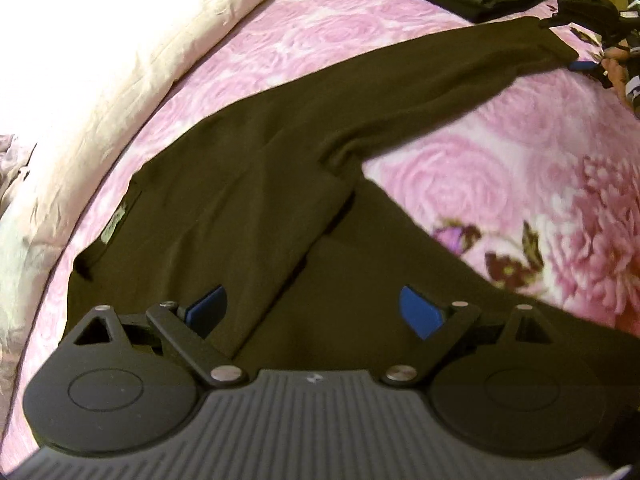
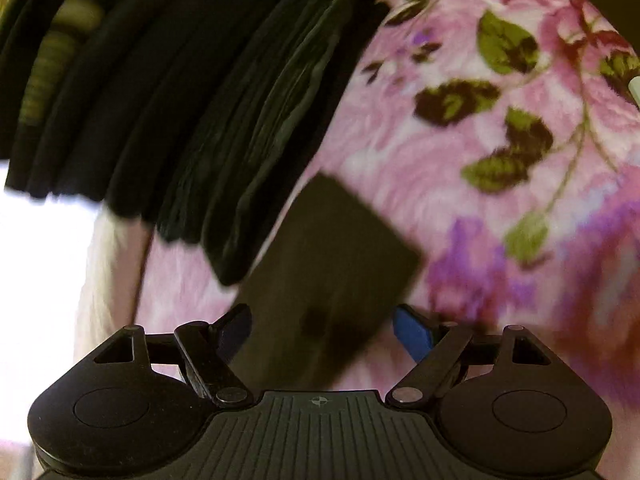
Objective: Fold clothes
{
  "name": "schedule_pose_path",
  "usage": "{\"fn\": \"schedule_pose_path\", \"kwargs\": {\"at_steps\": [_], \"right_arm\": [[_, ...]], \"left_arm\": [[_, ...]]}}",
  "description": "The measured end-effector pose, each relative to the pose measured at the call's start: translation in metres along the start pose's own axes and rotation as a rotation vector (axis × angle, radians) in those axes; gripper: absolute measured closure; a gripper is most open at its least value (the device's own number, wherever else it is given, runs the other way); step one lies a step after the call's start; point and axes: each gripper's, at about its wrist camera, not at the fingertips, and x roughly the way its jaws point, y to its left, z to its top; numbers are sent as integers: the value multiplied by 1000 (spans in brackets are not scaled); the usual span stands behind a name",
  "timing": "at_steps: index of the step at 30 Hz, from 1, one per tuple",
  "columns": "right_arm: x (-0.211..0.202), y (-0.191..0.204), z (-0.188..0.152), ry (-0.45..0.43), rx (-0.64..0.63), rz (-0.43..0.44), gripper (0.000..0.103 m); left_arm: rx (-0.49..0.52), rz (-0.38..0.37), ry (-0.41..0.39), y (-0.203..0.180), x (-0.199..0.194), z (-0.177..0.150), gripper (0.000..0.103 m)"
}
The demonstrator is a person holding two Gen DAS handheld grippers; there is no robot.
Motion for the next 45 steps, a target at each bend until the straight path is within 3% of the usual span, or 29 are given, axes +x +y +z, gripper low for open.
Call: {"fn": "schedule_pose_path", "kwargs": {"at_steps": [3, 4, 5, 6, 7, 10, 13, 17, 20, 23, 26, 28, 30, 31, 32, 34, 37, 42, 45], "right_arm": [[1, -4, 7, -14, 15, 18, 22], [0, -4, 9, -10, 14, 17, 39], [-2, -4, 10, -3, 11, 13, 72], [-5, -3, 11, 2, 7, 9, 85], [-8, -1, 10, 5, 5, 5, 90], [-20, 16, 4, 17, -51, 6, 94], [-33, 66, -17, 44, -256, 13, 95], [-48, 159, -72, 54, -528, 149, 95], [-73, 242, -142, 41, -716, 370, 95], [-112, 315, -248, 66, -973, 627, 95], [-142, 344, -376, 197, -1175, 840, 95], [-144, 338, -470, 327, -1329, 890, 94], [-137, 321, -536, 438, -1458, 827, 66], [-135, 312, -555, 483, -1473, 794, 25], [-133, 303, -574, 528, -1486, 761, 20], [-132, 287, -604, 599, -1508, 694, 20], [-133, 272, -600, 629, -1518, 614, 20], [-118, 259, -544, 577, -1498, 423, 20], [-103, 251, -494, 517, -1438, 271, 20]], "left_arm": [[-7, 7, 3, 0, 2, 6, 11], [-12, 9, 5, 1, 3, 5, 11], [-16, 12, 7, 1, 3, 5, 11], [-22, 13, 9, 1, 4, 4, 11], [-29, 14, 10, 2, 3, 2, 11], [-50, 15, 6, 5, -2, -7, 11], [-72, 18, -12, 13, -11, -22, 11], [-130, 34, -33, 34, -23, -54, 11], [-184, 57, -40, 58, -36, -87, 11], [-239, 85, -40, 86, -51, -125, 11], [-300, 129, -18, 119, -66, -173, 11], [-347, 163, 8, 143, -75, -208, 11], [-394, 198, 37, 165, -82, -242, 11], [-411, 210, 48, 175, -83, -257, 11], [-424, 218, 55, 183, -84, -269, 11], [-443, 231, 67, 199, -84, -291, 11], [-416, 214, 62, 209, -75, -301, 11], [-271, 159, 2, 206, -53, -279, 14], [-169, 116, -22, 201, -33, -256, 26]]}}
